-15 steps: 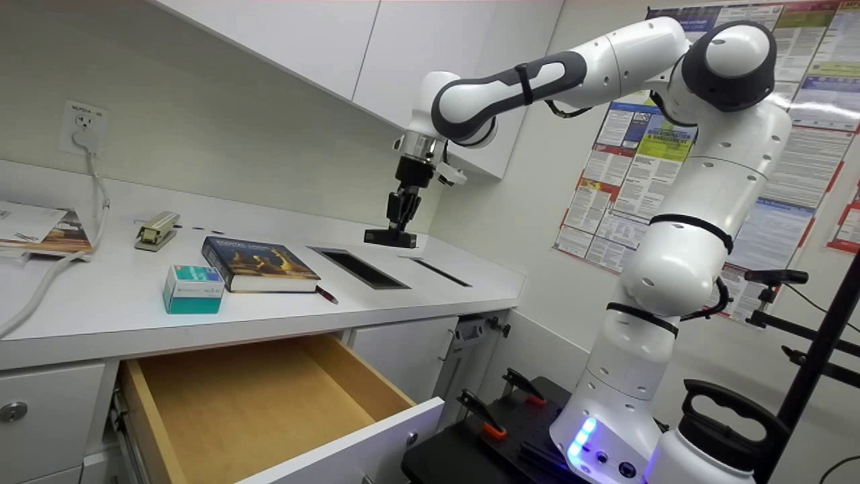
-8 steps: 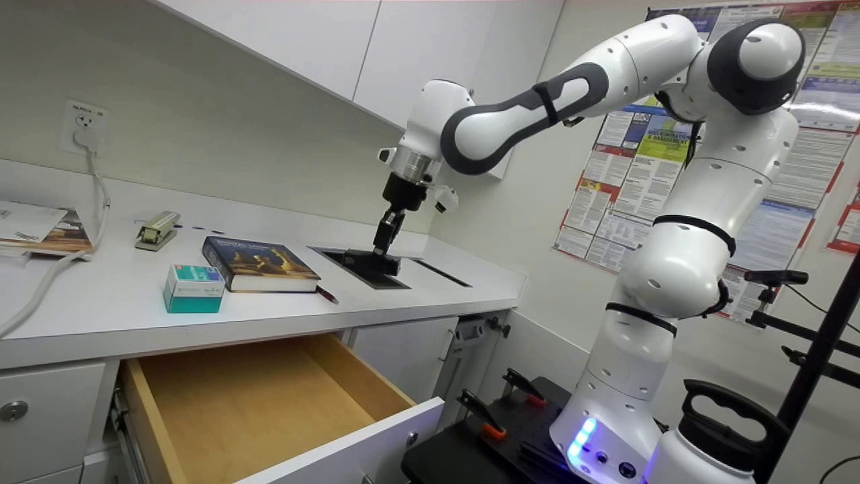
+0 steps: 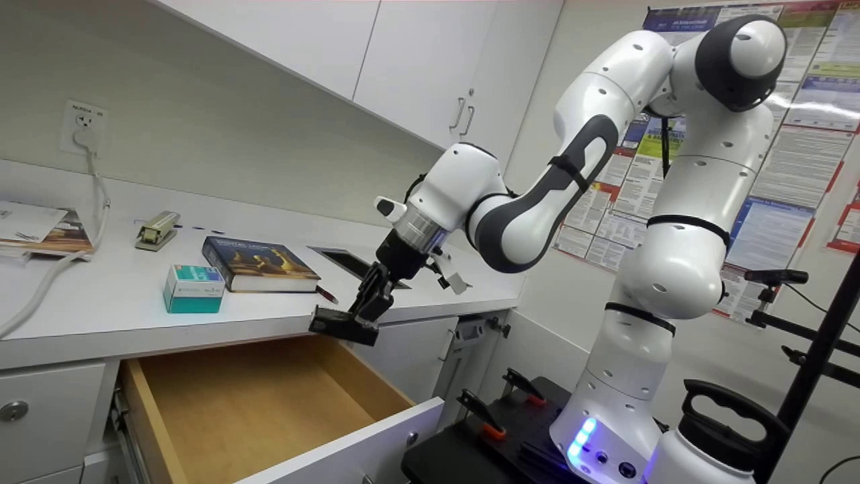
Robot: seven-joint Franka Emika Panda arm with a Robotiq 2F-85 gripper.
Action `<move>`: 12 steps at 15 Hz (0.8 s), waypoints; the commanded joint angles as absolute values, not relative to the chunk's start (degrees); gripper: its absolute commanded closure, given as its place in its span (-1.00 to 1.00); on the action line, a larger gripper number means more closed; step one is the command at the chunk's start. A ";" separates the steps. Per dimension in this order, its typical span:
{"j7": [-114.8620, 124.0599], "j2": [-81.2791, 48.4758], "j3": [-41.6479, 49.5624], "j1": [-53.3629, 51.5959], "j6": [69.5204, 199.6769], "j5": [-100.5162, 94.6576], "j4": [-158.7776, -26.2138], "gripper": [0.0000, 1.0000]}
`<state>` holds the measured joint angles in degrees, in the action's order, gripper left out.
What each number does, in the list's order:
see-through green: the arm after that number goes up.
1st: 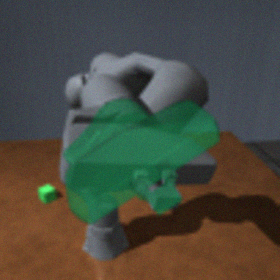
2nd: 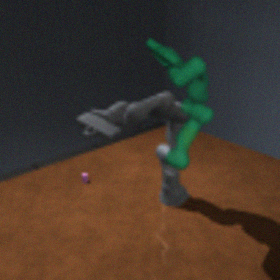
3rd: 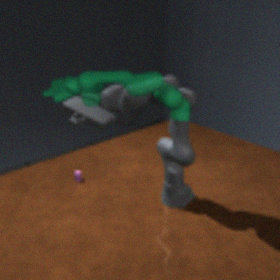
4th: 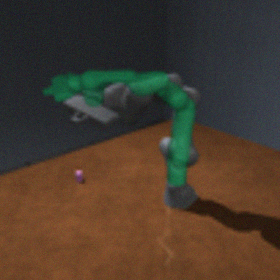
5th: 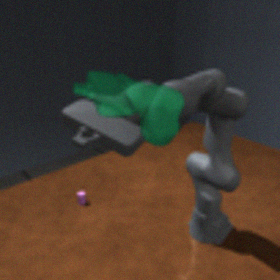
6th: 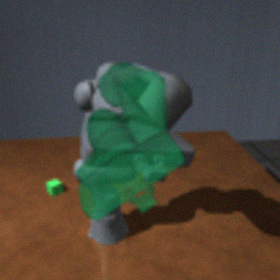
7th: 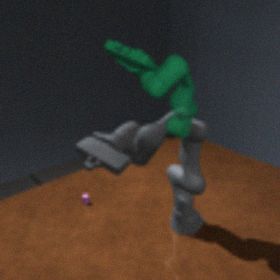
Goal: Put the black box in the open drawer
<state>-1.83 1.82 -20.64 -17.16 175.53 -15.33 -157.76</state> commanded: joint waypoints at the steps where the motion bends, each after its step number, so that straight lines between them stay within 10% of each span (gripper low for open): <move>1: -0.21 -7.17 -18.98 -15.34 180.06 -22.99 -153.63 0.76; 12: 0.00 -37.81 -10.06 -25.16 178.38 -26.64 -129.83 0.76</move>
<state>-0.74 -31.28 -10.55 -22.88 178.15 -27.24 -136.00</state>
